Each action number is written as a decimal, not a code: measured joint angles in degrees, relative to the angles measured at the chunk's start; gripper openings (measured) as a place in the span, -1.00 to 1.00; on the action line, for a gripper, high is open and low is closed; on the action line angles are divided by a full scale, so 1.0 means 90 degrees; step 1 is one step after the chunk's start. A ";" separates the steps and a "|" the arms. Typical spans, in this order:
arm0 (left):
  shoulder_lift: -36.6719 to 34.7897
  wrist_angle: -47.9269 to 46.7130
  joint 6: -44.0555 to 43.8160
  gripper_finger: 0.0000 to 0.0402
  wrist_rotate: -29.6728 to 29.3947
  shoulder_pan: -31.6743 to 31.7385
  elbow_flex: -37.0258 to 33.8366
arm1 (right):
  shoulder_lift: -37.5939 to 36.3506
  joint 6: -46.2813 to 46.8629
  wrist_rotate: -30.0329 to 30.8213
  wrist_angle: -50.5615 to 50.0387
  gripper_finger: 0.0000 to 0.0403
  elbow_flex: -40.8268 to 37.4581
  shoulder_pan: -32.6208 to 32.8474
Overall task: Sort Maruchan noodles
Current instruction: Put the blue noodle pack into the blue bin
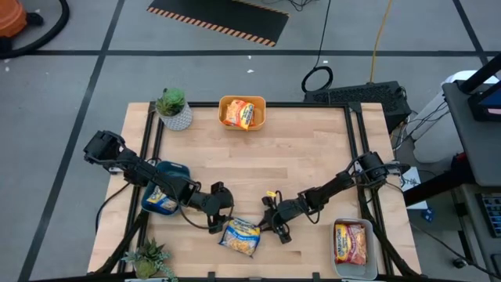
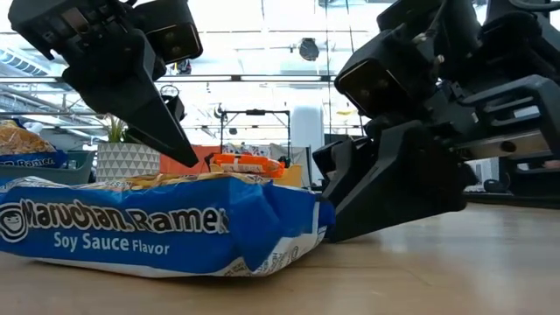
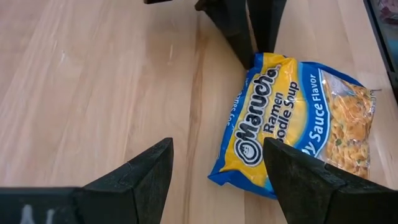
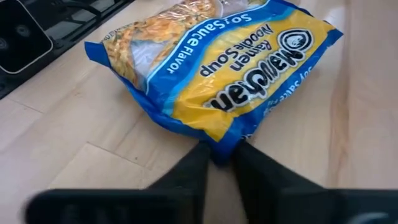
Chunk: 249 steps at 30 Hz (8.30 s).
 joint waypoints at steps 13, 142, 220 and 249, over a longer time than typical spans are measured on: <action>-0.0002 0.0069 -0.0265 0.26 0.0243 -0.0001 0.0002 | -0.0807 -0.0568 0.0798 -0.0933 -0.99 -0.0001 -0.0035; -0.4770 -0.4281 -0.3218 -0.56 -0.0807 0.0846 0.0002 | -0.7067 -0.0142 0.2358 -0.6482 -0.47 0.0001 -0.0697; -0.6006 -0.8880 -0.4702 -0.56 -0.0336 0.0396 0.0168 | -0.7060 0.0122 0.2346 -0.6482 -0.47 -0.0244 -0.0566; -0.5461 -0.8859 0.2934 -0.56 -0.1586 0.0396 0.0769 | -0.7061 0.0010 0.2345 -0.6494 -0.47 -0.0244 -0.0566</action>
